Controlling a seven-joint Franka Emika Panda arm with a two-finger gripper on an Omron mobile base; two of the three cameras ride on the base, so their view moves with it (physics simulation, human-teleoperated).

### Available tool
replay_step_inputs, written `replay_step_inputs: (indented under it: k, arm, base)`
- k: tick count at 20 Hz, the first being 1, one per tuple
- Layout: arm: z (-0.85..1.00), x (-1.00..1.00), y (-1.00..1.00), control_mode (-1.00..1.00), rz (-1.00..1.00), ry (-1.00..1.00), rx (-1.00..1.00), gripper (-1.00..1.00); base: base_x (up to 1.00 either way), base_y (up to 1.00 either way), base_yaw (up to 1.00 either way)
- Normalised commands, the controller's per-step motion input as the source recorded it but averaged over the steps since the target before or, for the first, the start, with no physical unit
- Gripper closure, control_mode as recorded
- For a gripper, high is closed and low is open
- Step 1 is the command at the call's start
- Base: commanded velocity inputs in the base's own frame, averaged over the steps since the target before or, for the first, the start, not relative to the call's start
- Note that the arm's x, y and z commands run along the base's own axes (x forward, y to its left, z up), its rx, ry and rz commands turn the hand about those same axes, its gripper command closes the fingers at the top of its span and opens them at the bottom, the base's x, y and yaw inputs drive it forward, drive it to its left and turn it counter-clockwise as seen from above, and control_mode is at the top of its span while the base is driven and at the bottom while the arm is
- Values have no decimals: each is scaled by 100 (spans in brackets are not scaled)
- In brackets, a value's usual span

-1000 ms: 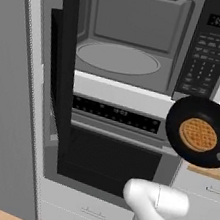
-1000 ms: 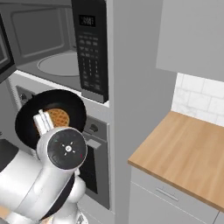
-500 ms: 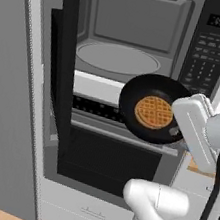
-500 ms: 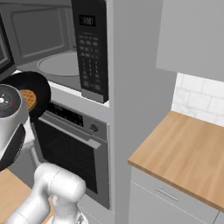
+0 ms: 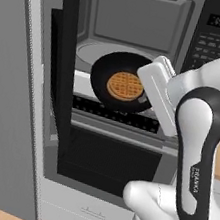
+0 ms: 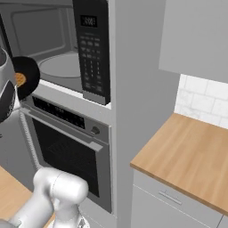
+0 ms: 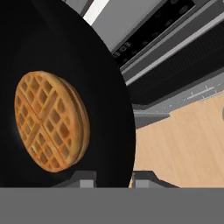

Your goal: Open the microwave, place the bowl with waffle inside the microwave, then close the microwave door and turn it on.

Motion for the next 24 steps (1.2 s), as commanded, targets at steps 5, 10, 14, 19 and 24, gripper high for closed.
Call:
replay_step_inputs:
  k: [5, 10, 14, 19, 24]
  arm:
    - [15, 61, 8, -100, -3, 0, 1, 100]
    - [0, 74, 14, -100, -6, 0, -1, 100]
    - [5, 55, 15, -100, -8, -4, -1, 100]
    - [0, 84, 11, -100, -7, 2, -1, 100]
    - [-1, 62, 0, -100, -6, -1, -1, 100]
  base:
    - [0, 0, 0]
    - [0, 0, 0]
    - [0, 0, 0]
    - [0, 0, 0]
    - [0, 0, 0]
